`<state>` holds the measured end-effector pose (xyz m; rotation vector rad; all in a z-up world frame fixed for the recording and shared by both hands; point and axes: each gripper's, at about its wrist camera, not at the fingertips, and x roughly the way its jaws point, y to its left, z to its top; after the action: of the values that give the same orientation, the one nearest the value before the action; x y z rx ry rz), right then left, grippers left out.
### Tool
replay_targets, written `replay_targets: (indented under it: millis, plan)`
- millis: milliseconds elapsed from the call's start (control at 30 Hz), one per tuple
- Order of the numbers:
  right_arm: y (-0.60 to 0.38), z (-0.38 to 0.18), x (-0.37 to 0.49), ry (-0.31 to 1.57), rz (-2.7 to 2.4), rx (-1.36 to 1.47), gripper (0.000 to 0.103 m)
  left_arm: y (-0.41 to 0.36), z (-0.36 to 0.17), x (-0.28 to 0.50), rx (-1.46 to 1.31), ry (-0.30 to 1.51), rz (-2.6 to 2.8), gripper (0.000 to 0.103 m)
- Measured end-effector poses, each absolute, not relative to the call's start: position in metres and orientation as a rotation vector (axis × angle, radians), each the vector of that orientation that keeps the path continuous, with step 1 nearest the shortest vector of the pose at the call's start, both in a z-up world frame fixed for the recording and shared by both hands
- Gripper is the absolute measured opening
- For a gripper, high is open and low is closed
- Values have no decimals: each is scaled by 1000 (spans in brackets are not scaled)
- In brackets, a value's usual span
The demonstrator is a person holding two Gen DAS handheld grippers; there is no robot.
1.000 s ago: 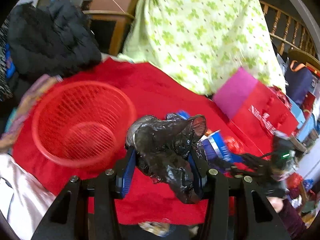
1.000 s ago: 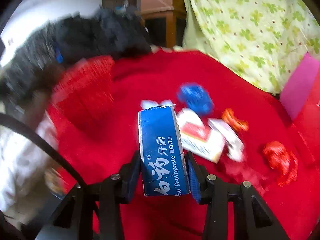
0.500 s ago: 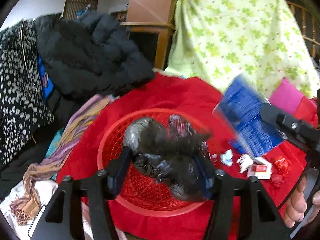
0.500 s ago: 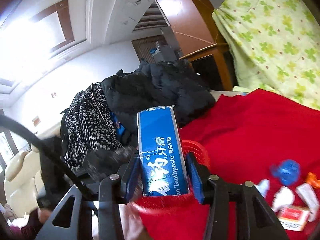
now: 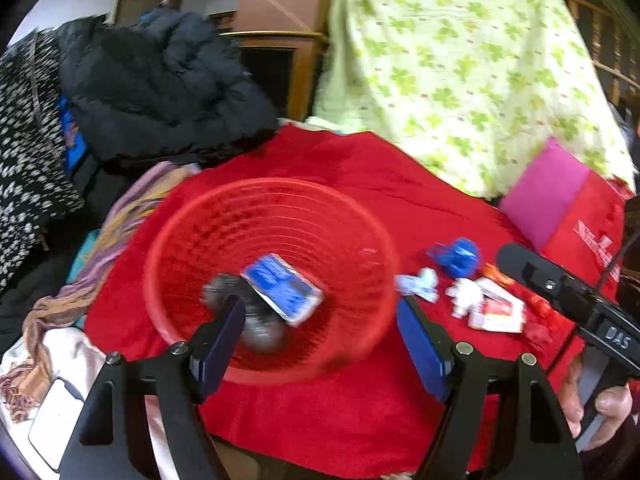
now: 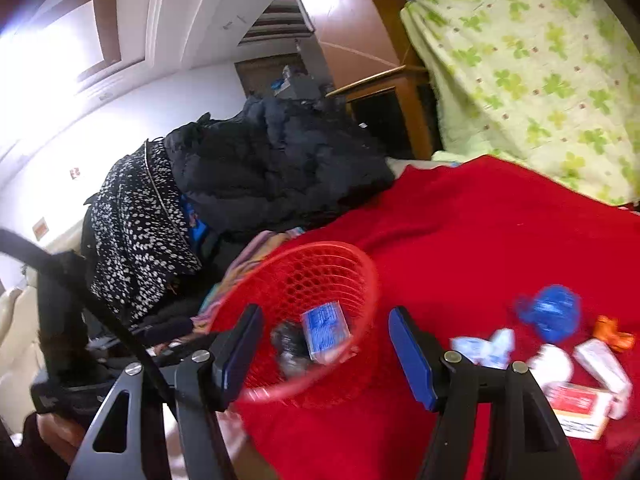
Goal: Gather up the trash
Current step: 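Pull both tools back from the basket toward the remaining trash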
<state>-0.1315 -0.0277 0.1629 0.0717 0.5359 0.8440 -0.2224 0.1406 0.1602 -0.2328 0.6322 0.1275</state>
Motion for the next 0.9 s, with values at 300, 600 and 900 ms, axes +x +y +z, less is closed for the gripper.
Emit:
replay_targets:
  millis: [300,600,900]
  plan:
    - [-135,169,-173,437,697,64,70,54,161,-229,-215,628,-20,79]
    - [-206,184,-227,293,522,-11,77,-17,145,-242,-106,683,-106,82]
    - [-240,182,-242,313,424,-18,77,-47,134,-287,-112,636,-99,82]
